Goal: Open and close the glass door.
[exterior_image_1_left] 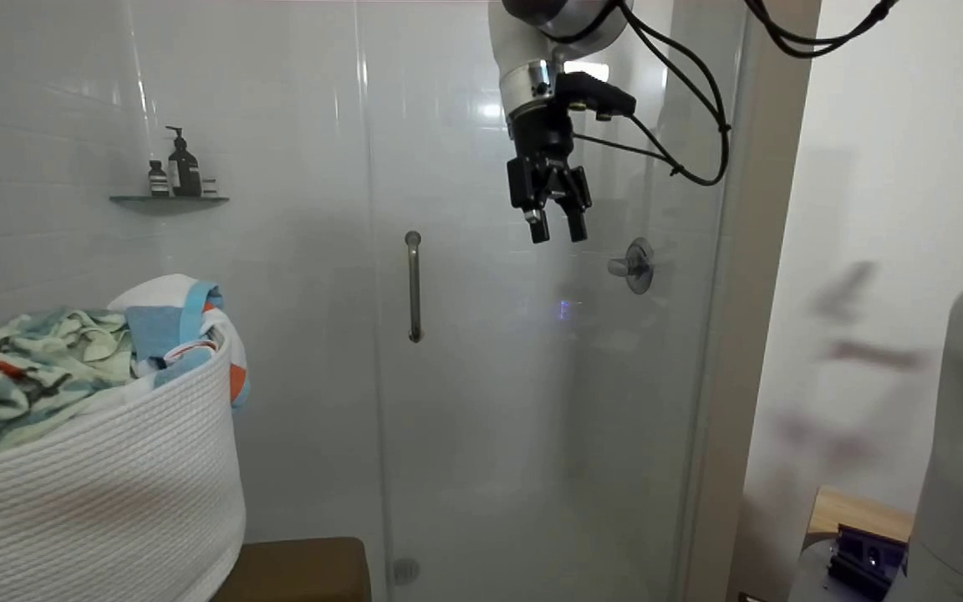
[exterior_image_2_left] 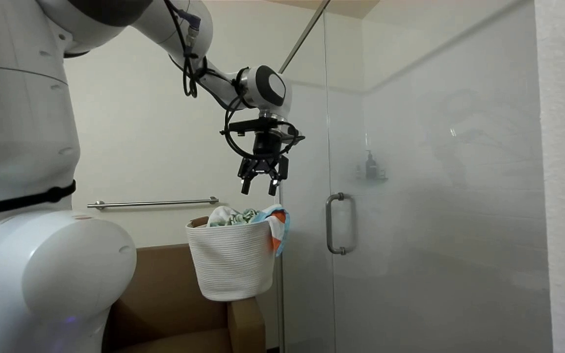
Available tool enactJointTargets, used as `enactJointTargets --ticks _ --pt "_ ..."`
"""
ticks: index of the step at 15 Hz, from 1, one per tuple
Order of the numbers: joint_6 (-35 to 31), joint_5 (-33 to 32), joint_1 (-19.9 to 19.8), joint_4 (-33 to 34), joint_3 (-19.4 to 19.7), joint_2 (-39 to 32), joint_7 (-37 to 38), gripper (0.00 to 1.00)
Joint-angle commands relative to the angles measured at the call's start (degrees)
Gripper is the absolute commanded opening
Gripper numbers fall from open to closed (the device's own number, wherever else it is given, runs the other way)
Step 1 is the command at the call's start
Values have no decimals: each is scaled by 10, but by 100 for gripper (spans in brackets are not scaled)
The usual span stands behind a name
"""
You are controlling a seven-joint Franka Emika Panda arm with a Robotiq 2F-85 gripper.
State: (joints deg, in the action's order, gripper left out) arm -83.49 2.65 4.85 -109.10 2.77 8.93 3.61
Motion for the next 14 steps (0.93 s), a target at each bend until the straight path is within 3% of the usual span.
enactJointTargets --ticks 1,9,14 --pt "24 -25 -15 42 -24 -3 18 100" --pt "-17 -42 -18 24 -32 57 6 100" --pt "2 -33 -16 45 -34 35 0 100"
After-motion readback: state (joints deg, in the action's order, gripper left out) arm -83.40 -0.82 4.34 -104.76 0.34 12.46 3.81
